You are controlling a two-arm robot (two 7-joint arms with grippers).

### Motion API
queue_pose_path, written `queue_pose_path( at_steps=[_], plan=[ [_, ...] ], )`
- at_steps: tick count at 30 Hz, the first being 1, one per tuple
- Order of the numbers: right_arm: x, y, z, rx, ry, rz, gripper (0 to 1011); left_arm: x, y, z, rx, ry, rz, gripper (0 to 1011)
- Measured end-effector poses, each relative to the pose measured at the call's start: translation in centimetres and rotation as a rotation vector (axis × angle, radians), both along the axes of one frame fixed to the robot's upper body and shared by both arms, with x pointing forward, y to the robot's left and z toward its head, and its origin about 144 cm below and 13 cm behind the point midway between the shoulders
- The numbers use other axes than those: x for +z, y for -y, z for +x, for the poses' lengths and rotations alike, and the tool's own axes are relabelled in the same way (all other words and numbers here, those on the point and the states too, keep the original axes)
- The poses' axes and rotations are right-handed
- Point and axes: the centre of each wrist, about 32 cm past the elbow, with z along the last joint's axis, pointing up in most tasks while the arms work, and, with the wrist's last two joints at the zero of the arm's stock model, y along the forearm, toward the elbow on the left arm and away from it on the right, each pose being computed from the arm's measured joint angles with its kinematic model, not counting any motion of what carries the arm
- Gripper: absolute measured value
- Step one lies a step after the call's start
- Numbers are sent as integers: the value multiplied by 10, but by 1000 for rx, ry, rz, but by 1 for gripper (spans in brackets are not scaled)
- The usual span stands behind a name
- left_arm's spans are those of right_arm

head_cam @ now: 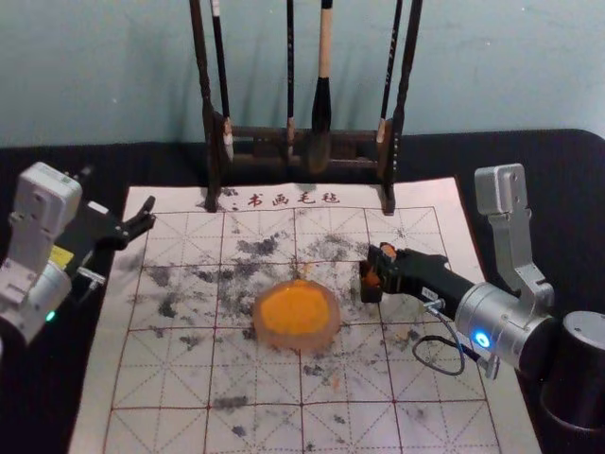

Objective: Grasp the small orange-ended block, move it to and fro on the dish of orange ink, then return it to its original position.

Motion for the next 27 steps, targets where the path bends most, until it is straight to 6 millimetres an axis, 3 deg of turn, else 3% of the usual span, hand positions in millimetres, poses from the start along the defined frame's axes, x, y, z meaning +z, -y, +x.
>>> queue_pose_path(
  at_steps=[19,27],
  plan=[
    [16,2,-9,69,233,-115,130,0,0,0,0,0,0,1001],
    [35,11,-4,139,324,-128,130,0,0,0,0,0,0,1001]
  ],
)
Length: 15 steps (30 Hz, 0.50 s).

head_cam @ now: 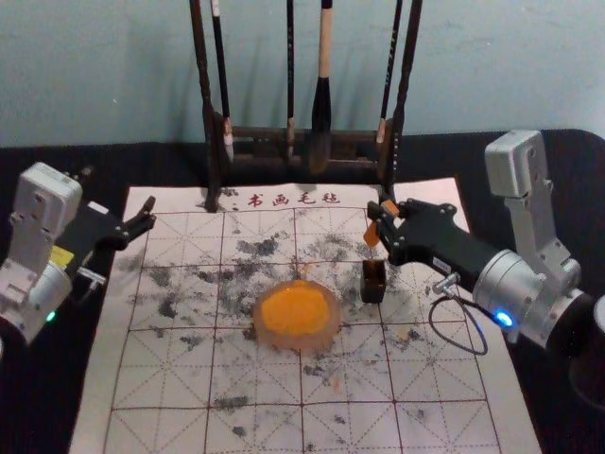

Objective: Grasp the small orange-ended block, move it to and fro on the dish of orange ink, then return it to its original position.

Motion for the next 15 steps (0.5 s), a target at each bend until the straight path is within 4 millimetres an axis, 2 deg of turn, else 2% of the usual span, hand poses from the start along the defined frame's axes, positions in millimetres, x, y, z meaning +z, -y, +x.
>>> queue_pose_path(
  at_steps=[7,15],
  plan=[
    [9,3,11,98,47,-23,130,0,0,0,0,0,0,1001],
    [16,-2,29,228,26,-70,130,0,0,0,0,0,0,1001]
  ],
)
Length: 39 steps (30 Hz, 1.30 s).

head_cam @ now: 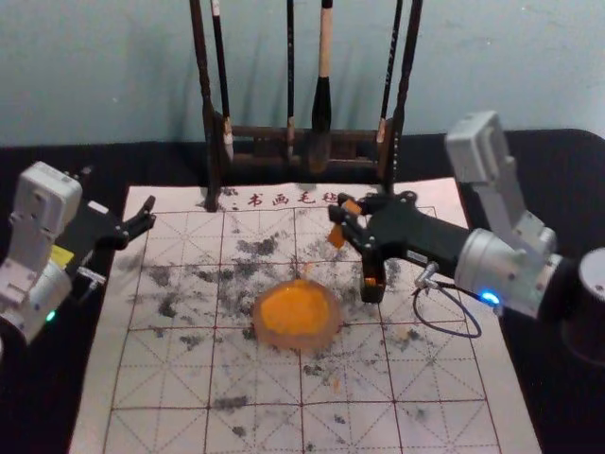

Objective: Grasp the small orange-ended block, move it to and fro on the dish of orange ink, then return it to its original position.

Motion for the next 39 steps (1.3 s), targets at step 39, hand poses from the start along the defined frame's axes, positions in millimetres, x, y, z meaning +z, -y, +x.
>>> queue_pose_path(
  at_steps=[39],
  plan=[
    [-13,-45,56,160,-189,-195,130,0,0,0,0,0,0,1001]
  ],
)
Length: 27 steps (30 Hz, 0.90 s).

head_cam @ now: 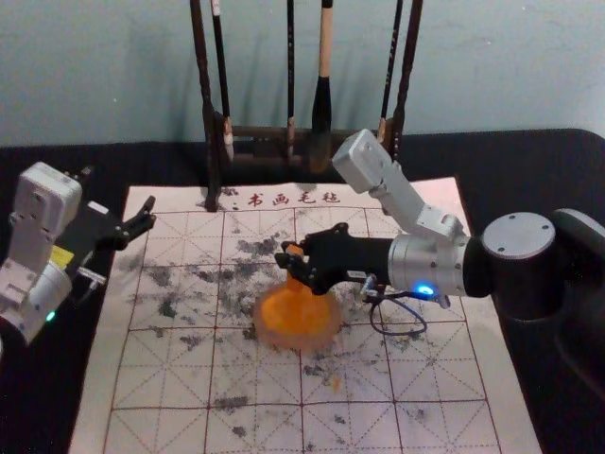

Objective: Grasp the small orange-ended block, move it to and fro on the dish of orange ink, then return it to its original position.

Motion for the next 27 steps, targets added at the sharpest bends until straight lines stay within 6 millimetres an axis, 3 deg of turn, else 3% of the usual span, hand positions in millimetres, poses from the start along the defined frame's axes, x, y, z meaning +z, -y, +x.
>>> queue_pose_path(
  at_steps=[27],
  plan=[
    [-5,-6,1,6,-8,-22,130,0,0,0,0,0,0,1001]
  ],
)
